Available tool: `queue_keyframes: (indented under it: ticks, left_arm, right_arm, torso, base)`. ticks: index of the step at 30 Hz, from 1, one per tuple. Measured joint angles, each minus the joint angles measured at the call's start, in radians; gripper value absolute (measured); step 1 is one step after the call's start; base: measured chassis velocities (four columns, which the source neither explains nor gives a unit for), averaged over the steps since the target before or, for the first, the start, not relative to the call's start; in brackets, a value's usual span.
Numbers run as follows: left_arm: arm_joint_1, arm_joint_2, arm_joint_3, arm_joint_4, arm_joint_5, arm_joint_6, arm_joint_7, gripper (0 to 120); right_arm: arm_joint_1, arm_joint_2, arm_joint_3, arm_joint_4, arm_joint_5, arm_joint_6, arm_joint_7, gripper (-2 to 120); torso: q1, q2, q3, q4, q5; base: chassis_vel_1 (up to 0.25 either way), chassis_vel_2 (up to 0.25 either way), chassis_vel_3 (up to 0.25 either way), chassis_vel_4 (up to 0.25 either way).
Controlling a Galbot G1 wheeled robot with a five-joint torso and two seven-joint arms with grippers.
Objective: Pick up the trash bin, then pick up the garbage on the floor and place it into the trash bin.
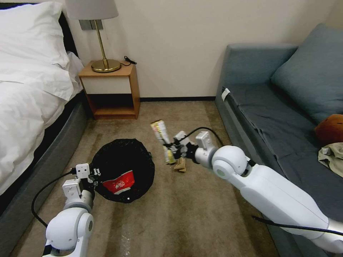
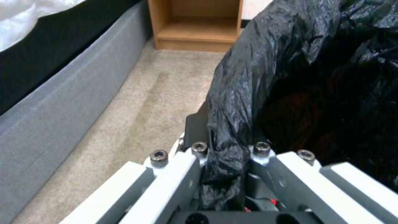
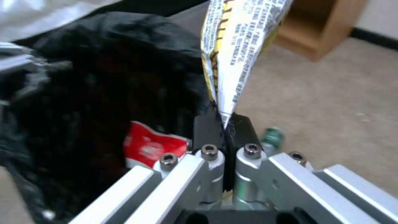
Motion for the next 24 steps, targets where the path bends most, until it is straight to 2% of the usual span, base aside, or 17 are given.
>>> queue_keyframes:
  ticks: [4, 6, 9, 12, 24]
  left_arm:
    - [0.001, -0.004, 0.001, 0.003, 0.003, -0.004, 0.003, 4]
    - [0.001, -0.004, 0.001, 0.003, 0.003, -0.004, 0.003, 4]
    - [-0.009, -0.007, -0.001, 0.012, 0.003, -0.005, 0.003, 4]
    - [-0.013, -0.011, 0.001, 0.015, 0.003, -0.005, 0.003, 4]
    - [-0.009, -0.008, -0.014, 0.016, -0.014, -0.004, 0.003, 4]
  right_arm:
    - [-0.004, 0.056, -0.043, -0.035, -0.014, 0.020, 0.007, 0]
    - [-0.004, 0.056, -0.043, -0.035, -0.014, 0.020, 0.007, 0]
    - [-0.006, 0.159, -0.072, -0.081, -0.028, 0.036, 0.007, 0]
    - [-0.003, 0.196, -0.089, -0.107, -0.043, 0.042, 0.005, 0]
    - [-0.008, 0.253, -0.132, -0.261, -0.139, 0.118, -0.012, 0]
  torso:
    - [0.000, 0.000, 0.000, 0.0000, 0.0001]
    - [0.000, 0.000, 0.000, 0.0000, 0.0001]
    - [0.000, 0.000, 0.000, 0.0000, 0.0001]
    - [0.000, 0.000, 0.000, 0.0000, 0.0001]
    - [0.000, 0.000, 0.000, -0.0001, 0.0002]
  base:
    - [0.000, 0.000, 0.000, 0.000]
    - [0.000, 0.000, 0.000, 0.000]
    - [0.000, 0.000, 0.000, 0.000]
    - [0.000, 0.000, 0.000, 0.000]
    - [0.000, 0.000, 0.000, 0.000]
